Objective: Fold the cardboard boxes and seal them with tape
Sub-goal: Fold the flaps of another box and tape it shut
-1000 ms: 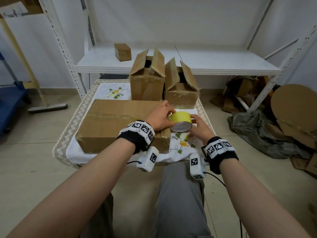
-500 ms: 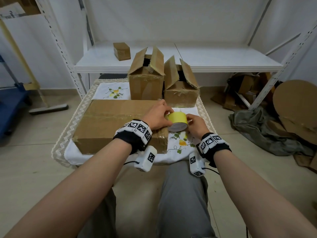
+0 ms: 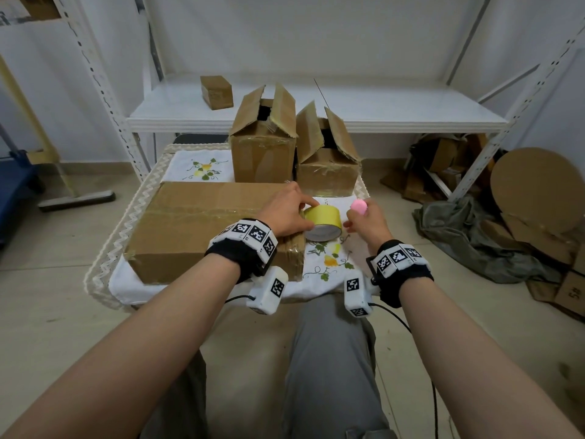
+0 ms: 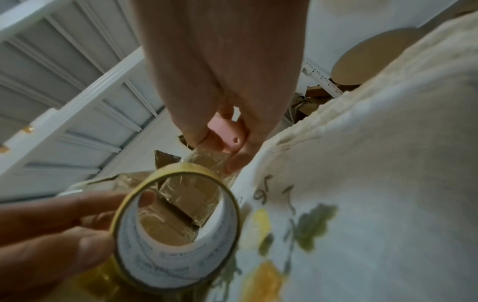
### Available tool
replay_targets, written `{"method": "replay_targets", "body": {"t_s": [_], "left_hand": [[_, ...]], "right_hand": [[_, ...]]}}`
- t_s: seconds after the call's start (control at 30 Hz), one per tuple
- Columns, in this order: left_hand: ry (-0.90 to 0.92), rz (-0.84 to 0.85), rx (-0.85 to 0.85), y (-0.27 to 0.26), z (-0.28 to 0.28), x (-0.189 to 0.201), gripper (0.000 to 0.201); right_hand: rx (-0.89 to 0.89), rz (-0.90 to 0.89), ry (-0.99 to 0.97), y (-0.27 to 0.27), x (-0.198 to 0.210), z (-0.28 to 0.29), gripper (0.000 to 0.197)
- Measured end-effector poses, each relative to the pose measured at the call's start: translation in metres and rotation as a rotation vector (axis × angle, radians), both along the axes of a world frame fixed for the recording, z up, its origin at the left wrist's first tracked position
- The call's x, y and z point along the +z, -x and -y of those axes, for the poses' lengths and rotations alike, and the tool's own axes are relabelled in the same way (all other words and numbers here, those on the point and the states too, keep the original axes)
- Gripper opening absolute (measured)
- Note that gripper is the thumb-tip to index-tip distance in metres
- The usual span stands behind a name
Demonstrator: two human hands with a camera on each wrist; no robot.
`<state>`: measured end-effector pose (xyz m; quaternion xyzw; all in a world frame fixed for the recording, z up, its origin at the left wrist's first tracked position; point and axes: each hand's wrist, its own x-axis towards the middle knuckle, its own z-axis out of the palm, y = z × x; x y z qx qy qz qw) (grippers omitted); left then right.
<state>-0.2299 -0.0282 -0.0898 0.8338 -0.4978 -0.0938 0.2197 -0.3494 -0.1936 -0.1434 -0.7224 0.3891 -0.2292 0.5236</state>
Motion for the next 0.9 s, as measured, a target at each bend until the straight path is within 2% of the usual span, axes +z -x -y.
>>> {"method": "replay_targets", "body": {"t_s": [0.2,0.27,0.33,0.4,0.5,0.67,0.9], "left_hand": [[-0.010,-0.028,0.019,0.000,0.002,0.001,0.055],[-0.011,-0.030,0.021,-0.001,0.003,0.000,0.056],[-0.010,-0.030,0.025,-0.002,0.004,0.000,0.056],[-0.003,-0.039,0.027,-0.002,0.004,0.001,0.055],[0.039,-0.080,0.045,-0.001,0.005,0.000,0.050],[0.095,-0.114,0.102,-0.001,0.005,-0.005,0.049],[0.070,-0.096,0.128,-0.001,0.004,-0.007,0.049]], "right_hand": [[0.165,0.121,0.097,0.001,0.022,-0.011,0.024],[0.163,0.149,0.165,0.001,0.031,-0.016,0.031],[0.155,0.142,0.187,0.001,0.039,-0.019,0.027],[0.189,0.091,0.104,0.001,0.047,-0.023,0.020],[0.278,0.042,-0.055,0.004,0.058,-0.029,0.033],[0.440,-0.045,-0.032,0.005,0.059,-0.032,0.028],[0.502,-0.054,0.002,0.009,0.063,-0.028,0.034]]}}
